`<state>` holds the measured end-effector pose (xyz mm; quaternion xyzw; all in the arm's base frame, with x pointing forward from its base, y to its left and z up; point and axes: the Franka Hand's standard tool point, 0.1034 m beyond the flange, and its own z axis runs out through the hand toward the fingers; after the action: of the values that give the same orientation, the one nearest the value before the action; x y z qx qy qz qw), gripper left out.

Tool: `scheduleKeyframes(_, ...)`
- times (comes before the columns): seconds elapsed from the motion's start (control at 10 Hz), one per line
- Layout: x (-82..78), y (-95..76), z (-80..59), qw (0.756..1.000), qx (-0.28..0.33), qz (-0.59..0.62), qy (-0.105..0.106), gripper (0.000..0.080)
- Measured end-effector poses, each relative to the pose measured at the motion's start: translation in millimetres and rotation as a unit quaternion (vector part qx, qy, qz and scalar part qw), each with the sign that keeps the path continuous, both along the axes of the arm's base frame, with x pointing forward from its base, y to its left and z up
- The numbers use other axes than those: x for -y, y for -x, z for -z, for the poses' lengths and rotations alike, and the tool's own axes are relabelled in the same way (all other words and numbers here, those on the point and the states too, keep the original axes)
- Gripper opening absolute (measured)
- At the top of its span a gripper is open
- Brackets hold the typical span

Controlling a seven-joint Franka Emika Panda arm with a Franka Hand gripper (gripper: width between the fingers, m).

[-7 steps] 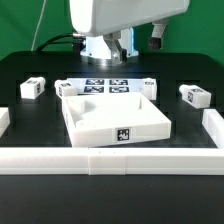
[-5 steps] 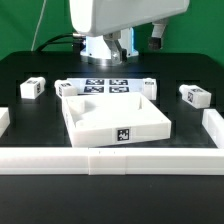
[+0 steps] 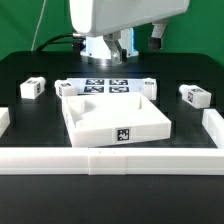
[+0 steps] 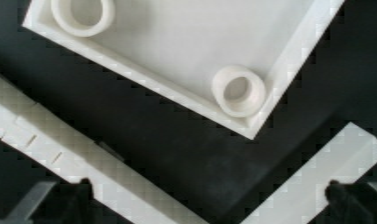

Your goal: Assemble one leg

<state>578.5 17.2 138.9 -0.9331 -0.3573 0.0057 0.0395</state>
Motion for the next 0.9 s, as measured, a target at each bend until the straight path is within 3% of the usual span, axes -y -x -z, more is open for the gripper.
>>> scheduleKeyframes(0.4, 3.4, 15.7, 16.8, 0.996, 0.015, -0.082, 0.001, 0.065)
scheduleKeyframes(0.6, -0.3, 22.7, 26.7, 0.984, 0.029, -0.175, 0.013, 0.065)
scheduleKeyframes(0.9, 0.3, 22.8, 27.0, 0.984, 0.029, -0.174, 0.014, 0.065)
